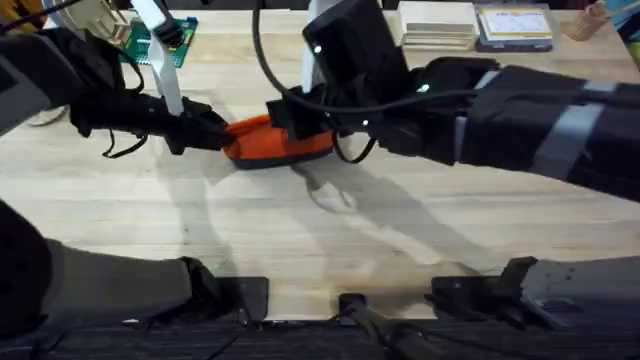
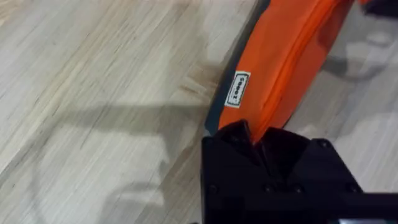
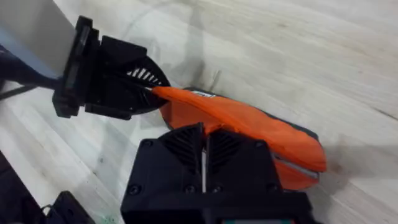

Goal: Unzip the bag, pick up the pens from the table one at a time and place them inside, then zip the bag closed.

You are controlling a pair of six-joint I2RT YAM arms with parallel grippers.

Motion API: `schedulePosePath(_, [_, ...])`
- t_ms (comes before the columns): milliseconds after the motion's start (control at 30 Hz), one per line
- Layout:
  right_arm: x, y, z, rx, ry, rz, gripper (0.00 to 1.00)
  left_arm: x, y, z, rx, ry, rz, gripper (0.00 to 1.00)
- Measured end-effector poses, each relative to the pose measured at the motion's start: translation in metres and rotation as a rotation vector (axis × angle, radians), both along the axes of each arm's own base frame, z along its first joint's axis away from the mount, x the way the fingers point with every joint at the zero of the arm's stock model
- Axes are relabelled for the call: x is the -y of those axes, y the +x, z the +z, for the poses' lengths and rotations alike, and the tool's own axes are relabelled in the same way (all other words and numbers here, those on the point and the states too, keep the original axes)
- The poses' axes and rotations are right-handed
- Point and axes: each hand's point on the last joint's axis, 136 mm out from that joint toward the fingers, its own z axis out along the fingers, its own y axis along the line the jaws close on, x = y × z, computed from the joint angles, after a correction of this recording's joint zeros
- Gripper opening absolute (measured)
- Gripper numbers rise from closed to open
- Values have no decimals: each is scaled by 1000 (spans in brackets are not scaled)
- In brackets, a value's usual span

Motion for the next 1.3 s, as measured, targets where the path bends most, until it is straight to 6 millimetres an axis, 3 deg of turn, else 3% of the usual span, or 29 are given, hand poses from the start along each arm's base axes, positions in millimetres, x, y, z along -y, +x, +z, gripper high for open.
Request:
schedulePosePath(233, [-6, 1, -6, -1, 2, 4, 31, 1, 0, 0, 1, -4, -2, 42])
schedulePosePath(333, [-20, 6, -10, 3, 47, 5, 30, 1, 1, 0, 3, -3, -2, 42])
schedulePosePath(500, [-45, -7, -10, 9, 53, 67, 30, 1, 0, 0, -2, -5, -2, 42])
schedulePosePath(933, [-82, -1, -8, 14, 40, 129, 29, 2, -1, 1, -2, -6, -3, 42])
schedulePosePath(1300, [-88, -2, -7, 21, 34, 157, 29, 2, -1, 1, 0, -6, -5, 42])
